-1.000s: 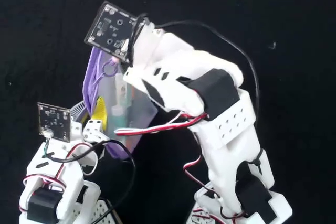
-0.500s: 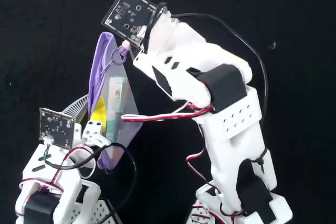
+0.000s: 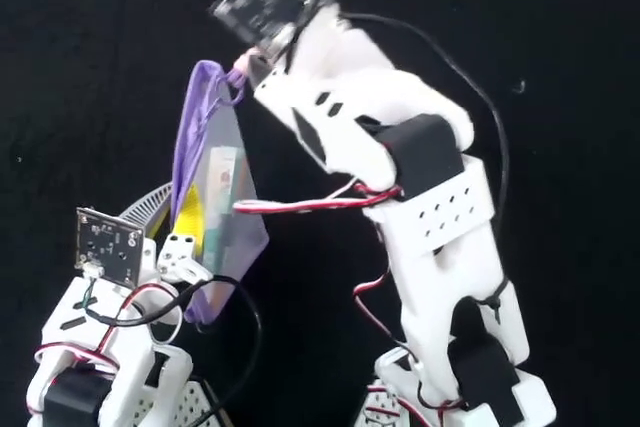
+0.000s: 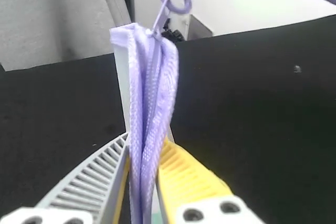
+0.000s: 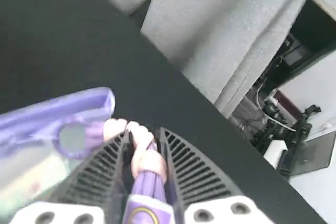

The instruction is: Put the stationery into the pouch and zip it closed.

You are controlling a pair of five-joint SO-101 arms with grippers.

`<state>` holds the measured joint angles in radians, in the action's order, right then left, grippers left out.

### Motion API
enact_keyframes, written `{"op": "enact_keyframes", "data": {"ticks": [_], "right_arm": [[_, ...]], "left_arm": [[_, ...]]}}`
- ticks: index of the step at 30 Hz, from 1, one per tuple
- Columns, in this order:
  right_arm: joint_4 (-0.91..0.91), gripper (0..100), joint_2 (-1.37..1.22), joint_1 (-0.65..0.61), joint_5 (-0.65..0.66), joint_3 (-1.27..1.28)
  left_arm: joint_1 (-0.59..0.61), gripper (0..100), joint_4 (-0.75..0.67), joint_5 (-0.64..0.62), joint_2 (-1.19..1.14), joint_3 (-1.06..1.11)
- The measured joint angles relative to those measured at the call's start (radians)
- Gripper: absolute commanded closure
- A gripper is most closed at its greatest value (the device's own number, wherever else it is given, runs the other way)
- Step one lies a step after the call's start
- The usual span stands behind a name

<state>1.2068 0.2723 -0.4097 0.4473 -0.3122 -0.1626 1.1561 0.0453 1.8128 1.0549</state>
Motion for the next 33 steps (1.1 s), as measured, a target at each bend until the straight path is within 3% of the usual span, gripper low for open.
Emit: {"op": "enact_keyframes", "data": {"ticks": [7,11,21,27,33], "right_arm": [[-0.103,98.7,0.002,0.034,-0.12,0.078],[-0.218,98.7,0.0,0.121,-0.126,0.141],[-0.374,98.0,0.002,0.163,-0.074,0.267],[-0.138,81.7,0.005,0.163,-0.112,0.201],[0.014,81.2,0.034,0.129,-0.143,0.164]], "left_arm": [[-0.11,97,0.006,0.044,0.008,-0.002],[-0.123,97,0.052,0.048,0.015,-0.014],[-0.127,97,0.058,0.054,0.015,-0.017],[-0.126,97,0.058,0.054,0.015,-0.017],[-0.126,97,0.058,0.054,0.015,-0.017]]}}
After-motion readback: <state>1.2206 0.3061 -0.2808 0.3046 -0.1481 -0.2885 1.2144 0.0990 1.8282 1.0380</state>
